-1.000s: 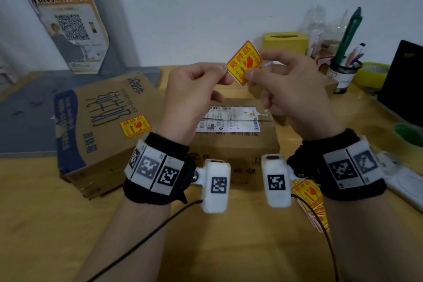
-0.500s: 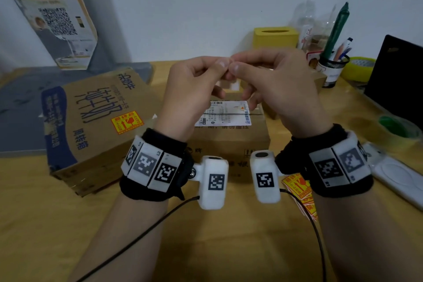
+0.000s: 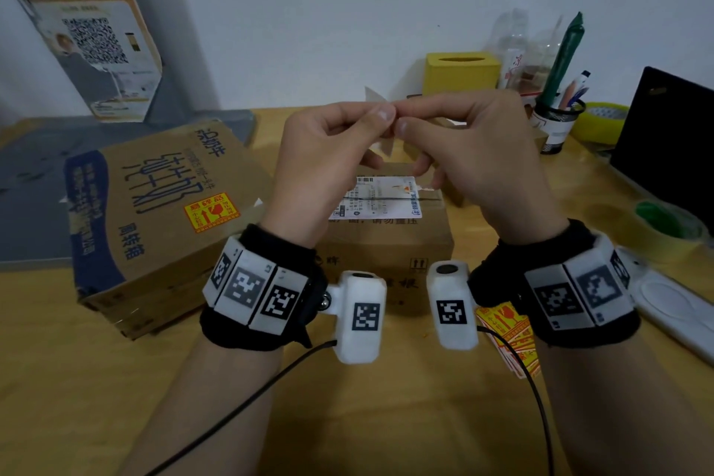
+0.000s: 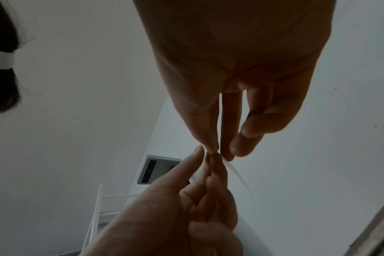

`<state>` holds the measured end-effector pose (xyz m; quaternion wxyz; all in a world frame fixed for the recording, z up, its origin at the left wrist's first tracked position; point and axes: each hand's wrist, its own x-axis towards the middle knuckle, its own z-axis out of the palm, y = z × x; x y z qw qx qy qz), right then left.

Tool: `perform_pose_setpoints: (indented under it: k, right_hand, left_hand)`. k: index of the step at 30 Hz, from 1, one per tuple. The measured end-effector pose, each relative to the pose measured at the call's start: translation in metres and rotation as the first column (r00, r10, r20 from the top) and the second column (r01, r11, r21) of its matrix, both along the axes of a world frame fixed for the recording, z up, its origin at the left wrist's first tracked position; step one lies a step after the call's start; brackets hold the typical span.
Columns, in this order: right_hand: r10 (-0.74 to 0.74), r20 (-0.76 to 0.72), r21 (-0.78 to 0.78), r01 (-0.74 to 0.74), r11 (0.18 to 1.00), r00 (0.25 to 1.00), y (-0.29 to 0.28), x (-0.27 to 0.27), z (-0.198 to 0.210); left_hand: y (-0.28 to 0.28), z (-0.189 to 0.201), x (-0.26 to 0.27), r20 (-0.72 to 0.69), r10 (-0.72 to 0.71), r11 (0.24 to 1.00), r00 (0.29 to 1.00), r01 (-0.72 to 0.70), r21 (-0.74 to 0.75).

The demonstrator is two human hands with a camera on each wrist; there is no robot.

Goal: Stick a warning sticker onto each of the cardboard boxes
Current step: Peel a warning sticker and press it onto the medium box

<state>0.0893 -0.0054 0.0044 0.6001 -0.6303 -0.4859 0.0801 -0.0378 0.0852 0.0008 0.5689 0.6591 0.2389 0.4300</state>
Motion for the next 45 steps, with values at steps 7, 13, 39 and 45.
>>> perform_pose_setpoints:
  k: [7,13,39,45]
  right_hand:
    - [0.012,0.018,0.032,-0.013,0.999,1.0,-0.0015,-0.0044,0.0009]
    - [0.0,0.018,0.026,0.0,1.0,1.0,-0.001,-0.0057,0.0009]
    - [-0.009,0.035,0.011,0.009,1.0,0.999,-0.0047,-0.0074,0.0045]
    - [-0.027,0.021,-0.009,0.027,1.0,0.999,-0.005,-0.0052,0.0052]
  left_hand:
    - [0.001,-0.0006,0.0003,0.001,-0.003,1.0,1.0,0.003,0.011]
    - [0.0035,-0.0013,-0.0009,-0.011,-0.004,1.0,1.0,0.004,0.027]
    - [0.0014,-0.0001,0.0021,-0.09,-0.019,0.999,0.996,0.023,0.041]
    - [0.0004,0.0001,0.0021,-0.085,-0.036,0.997,0.996,0.042,0.071]
